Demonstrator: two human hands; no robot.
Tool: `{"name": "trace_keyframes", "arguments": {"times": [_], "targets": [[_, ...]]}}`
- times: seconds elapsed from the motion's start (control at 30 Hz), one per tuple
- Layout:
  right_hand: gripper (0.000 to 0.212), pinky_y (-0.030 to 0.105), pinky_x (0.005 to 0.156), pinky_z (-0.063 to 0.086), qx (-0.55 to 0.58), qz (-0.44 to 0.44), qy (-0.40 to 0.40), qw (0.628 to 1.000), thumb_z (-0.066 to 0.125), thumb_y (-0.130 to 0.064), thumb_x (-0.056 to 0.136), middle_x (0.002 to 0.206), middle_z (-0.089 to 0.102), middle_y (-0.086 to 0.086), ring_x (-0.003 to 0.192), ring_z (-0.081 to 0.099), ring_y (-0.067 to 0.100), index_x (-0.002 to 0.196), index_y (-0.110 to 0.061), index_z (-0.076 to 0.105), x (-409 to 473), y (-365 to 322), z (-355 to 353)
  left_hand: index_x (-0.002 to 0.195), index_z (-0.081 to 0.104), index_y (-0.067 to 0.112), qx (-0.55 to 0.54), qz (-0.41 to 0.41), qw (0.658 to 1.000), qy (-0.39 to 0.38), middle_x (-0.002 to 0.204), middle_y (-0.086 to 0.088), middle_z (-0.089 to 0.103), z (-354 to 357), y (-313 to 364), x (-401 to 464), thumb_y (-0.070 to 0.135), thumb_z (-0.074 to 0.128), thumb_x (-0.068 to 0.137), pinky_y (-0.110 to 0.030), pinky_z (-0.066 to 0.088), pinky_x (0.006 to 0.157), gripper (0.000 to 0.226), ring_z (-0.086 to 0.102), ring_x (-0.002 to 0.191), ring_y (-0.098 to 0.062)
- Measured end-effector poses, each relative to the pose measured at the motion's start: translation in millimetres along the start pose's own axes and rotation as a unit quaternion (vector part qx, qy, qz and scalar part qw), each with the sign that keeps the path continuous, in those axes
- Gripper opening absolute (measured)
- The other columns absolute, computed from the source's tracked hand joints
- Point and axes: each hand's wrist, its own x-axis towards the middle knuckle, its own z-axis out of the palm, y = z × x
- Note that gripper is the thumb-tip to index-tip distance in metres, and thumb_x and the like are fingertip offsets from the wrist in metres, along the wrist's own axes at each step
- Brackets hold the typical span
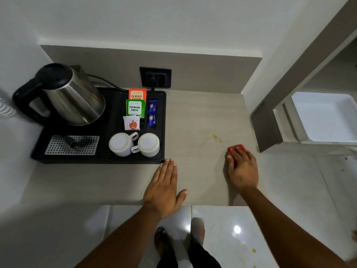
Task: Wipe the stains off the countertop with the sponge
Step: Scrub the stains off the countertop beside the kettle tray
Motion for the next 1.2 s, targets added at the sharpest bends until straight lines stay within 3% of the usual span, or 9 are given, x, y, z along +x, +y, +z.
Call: {"name": "trace_keyframes", "arguments": {"times": [0.07,0.17,0.23,0.4,0.57,0.77,0.93,1.07,1.2], "targets": [[0.048,0.047,0.121,0.03,0.004,-0.011,0.004,1.0,0.035,-0.048,0.104,0.153,0.052,0.003,0.146,0.033,0.031,0.141,-0.025,0.056,1.3,-22.9,7.1,0.161,-0.001,-0.001,-0.009,-0.003,1.0,0.01,0.171,-0.021,-0.004,-0.2,0.3,0.4,0.069,0.015,0.1,-0.049,0.007,0.128,0.094,-0.008,0.158,-0.032],[0.044,0.051,0.121,0.028,-0.021,-0.156,-0.036,0.987,0.042,-0.04,0.103,0.153,0.052,0.003,0.148,0.038,0.025,0.142,-0.024,0.057,-39.9,-32.5,20.5,0.161,0.009,-0.002,-0.025,-0.005,0.999,0.033,0.171,-0.021,0.007,3.0,0.1,0.3,0.068,0.026,0.101,-0.048,0.01,0.127,0.093,0.003,0.159,-0.033],[0.043,0.051,0.12,0.029,-0.032,-0.196,-0.067,0.978,0.043,-0.038,0.104,0.153,0.052,0.001,0.148,0.039,0.024,0.143,-0.024,0.055,-67.0,-18.5,21.5,0.161,0.012,-0.002,-0.032,-0.006,0.999,0.044,0.17,-0.021,0.011,5.4,0.0,0.4,0.067,0.03,0.1,-0.049,0.011,0.125,0.093,0.006,0.159,-0.033],[0.05,0.05,0.121,0.031,-0.019,-0.078,-0.021,0.997,0.034,-0.04,0.102,0.149,0.056,0.009,0.142,0.045,0.029,0.138,-0.018,0.061,-17.0,7.6,-1.8,0.16,0.015,-0.002,-0.042,-0.004,0.997,0.071,0.17,-0.021,0.014,8.8,0.5,0.4,0.064,0.037,0.099,-0.05,0.017,0.126,0.092,0.007,0.158,-0.033],[0.055,0.043,0.121,0.029,-0.007,-0.083,-0.011,0.996,0.03,-0.045,0.099,0.151,0.054,0.009,0.141,0.04,0.034,0.139,-0.02,0.059,101.5,-29.3,-5.4,0.16,0.015,-0.002,-0.054,0.003,0.996,0.07,0.17,-0.022,0.014,8.1,-0.4,2.2,0.063,0.038,0.101,-0.051,0.018,0.126,0.091,0.006,0.159,-0.033],[0.037,0.051,0.12,0.031,0.01,-0.281,-0.071,0.957,0.054,-0.035,0.099,0.146,0.059,0.005,0.144,0.045,0.029,0.132,-0.024,0.066,83.1,-62.5,15.8,0.158,0.022,-0.004,-0.063,0.008,0.995,0.075,0.168,-0.024,0.02,3.4,-0.5,2.8,0.063,0.042,0.099,-0.05,0.016,0.127,0.092,0.01,0.158,-0.034],[0.038,0.049,0.123,0.027,-0.008,-0.419,-0.154,0.895,0.048,-0.045,0.101,0.152,0.053,-0.002,0.144,0.044,0.028,0.136,-0.034,0.061,-8.2,12.2,7.4,0.159,0.02,-0.004,-0.061,0.003,0.994,0.088,0.167,-0.024,0.022,2.3,0.9,2.0,0.063,0.043,0.098,-0.047,0.012,0.128,0.092,0.011,0.158,-0.034],[0.044,0.052,0.122,0.028,-0.021,-0.351,-0.145,0.925,0.042,-0.047,0.101,0.152,0.052,0.0,0.145,0.043,0.029,0.139,-0.032,0.058,35.7,65.9,-21.5,0.16,0.017,-0.002,-0.054,0.002,0.995,0.08,0.168,-0.023,0.019,2.3,1.1,2.4,0.064,0.041,0.099,-0.046,0.01,0.129,0.092,0.006,0.159,-0.032],[0.05,0.05,0.122,0.026,-0.035,-0.255,-0.088,0.962,0.034,-0.043,0.102,0.151,0.054,0.006,0.147,0.039,0.026,0.14,-0.023,0.059,102.2,28.5,-13.7,0.159,0.017,-0.002,-0.046,0.0,0.996,0.075,0.168,-0.023,0.02,1.7,1.2,2.6,0.065,0.041,0.099,-0.046,0.008,0.129,0.094,0.006,0.159,-0.033]]}}
